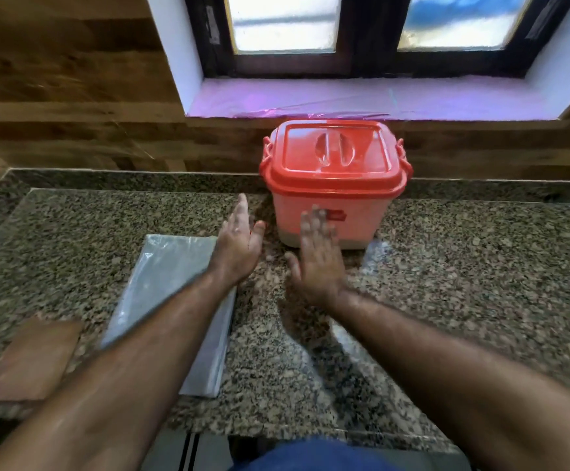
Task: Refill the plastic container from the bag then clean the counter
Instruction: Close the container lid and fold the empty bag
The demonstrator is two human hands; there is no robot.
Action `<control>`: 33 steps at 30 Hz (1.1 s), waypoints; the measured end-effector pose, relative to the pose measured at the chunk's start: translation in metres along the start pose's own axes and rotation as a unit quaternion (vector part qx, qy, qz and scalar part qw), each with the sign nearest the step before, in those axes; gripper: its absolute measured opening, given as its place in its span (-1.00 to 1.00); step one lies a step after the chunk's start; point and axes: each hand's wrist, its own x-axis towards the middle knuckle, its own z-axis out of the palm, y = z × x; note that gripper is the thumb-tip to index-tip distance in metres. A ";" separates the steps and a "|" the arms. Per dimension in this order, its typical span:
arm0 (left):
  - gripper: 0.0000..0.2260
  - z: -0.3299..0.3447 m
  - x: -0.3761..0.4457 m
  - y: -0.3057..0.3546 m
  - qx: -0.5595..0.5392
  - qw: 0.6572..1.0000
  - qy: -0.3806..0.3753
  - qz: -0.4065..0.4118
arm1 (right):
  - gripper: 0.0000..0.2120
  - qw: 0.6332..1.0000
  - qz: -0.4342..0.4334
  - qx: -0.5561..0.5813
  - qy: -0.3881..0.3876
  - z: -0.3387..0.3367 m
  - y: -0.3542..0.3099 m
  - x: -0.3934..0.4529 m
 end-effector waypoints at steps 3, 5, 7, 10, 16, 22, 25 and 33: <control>-0.39 -0.013 -0.030 -0.068 0.021 0.996 0.001 -0.091 | -0.24 0.993 0.018 0.059 -0.099 0.041 -0.035 -0.009; -0.43 -0.033 -0.041 -0.112 0.047 0.984 0.011 -0.170 | -0.31 0.983 0.068 0.101 -0.137 0.058 -0.058 -0.007; -0.47 -0.054 -0.049 -0.157 0.065 0.970 0.021 -0.235 | -0.46 0.972 0.105 0.114 -0.176 0.065 -0.083 -0.004; -0.53 -0.085 -0.056 -0.206 0.091 0.952 0.005 -0.293 | -0.70 0.954 0.151 0.144 -0.216 0.080 -0.108 0.002; -0.57 -0.104 -0.047 -0.282 0.081 0.941 -0.129 -0.302 | -0.57 0.913 0.274 0.191 -0.235 0.112 -0.137 0.013; -0.83 -0.115 -0.029 -0.299 -0.049 0.930 -0.119 -0.345 | -0.75 0.872 0.344 0.265 -0.227 0.124 -0.130 0.023; -0.83 -0.116 -0.023 -0.312 -0.105 0.917 -0.143 -0.357 | -0.71 0.848 0.350 0.325 -0.231 0.127 -0.120 0.031; -0.76 -0.126 -0.027 -0.320 -0.167 0.927 -0.170 -0.290 | -0.70 0.834 0.350 0.372 -0.210 0.133 -0.093 0.044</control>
